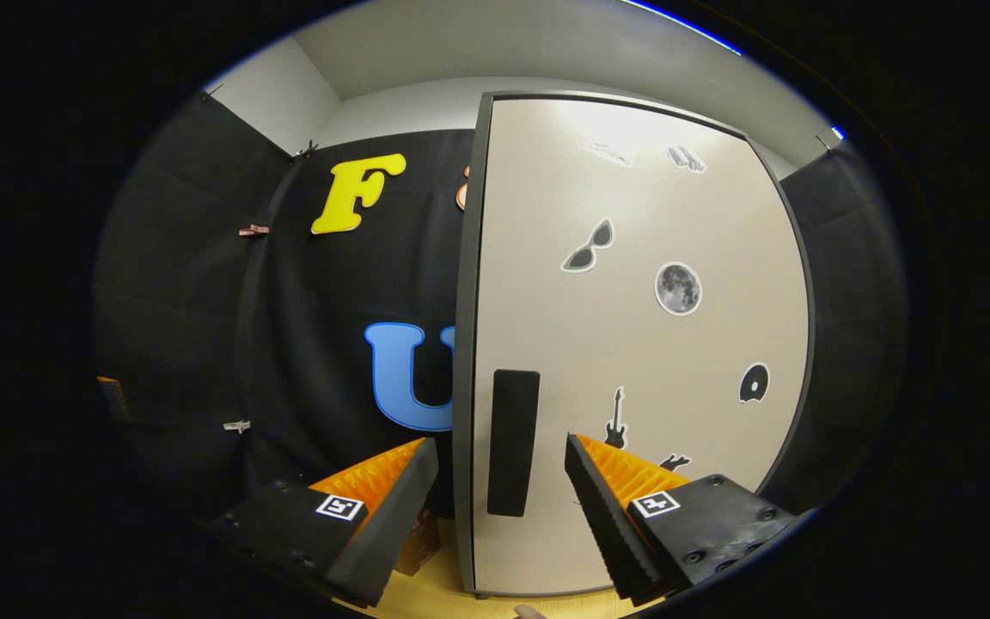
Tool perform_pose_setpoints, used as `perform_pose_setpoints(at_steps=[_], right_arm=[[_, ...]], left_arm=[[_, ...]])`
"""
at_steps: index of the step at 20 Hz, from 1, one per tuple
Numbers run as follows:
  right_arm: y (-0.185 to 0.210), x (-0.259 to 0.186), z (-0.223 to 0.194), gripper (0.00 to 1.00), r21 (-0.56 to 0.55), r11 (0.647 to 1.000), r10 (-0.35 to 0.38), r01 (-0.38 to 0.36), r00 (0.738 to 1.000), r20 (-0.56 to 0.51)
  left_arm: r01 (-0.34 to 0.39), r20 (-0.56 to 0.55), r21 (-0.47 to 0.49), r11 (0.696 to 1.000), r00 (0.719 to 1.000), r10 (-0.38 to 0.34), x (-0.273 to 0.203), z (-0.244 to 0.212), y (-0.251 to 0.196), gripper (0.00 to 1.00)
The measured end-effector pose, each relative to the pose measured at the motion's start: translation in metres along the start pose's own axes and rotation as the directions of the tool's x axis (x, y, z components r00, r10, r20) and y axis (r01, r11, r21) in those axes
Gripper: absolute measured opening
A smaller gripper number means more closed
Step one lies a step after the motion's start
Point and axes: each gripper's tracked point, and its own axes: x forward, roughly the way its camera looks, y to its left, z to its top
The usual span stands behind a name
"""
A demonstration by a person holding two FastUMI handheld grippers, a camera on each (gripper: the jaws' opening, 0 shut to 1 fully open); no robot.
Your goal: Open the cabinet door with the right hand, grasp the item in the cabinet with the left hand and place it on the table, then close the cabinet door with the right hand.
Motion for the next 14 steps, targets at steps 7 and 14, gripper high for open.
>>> perform_pose_setpoints(at_steps=[7,14], right_arm=[[-0.009,0.029,-0.017,0.85,0.023,0.998,-0.062,0.062,0.998,-0.026],[-0.012,0.042,-0.017,0.69,0.04,0.996,-0.073,0.074,0.997,-0.019]], left_arm=[[-0.023,-0.011,0.005,1.0,1.0,0.023,0.002,-0.004,0.016,0.96],[-0.046,-0.034,-0.027,0.999,0.998,0.045,0.0,-0.015,0.03,0.93]])
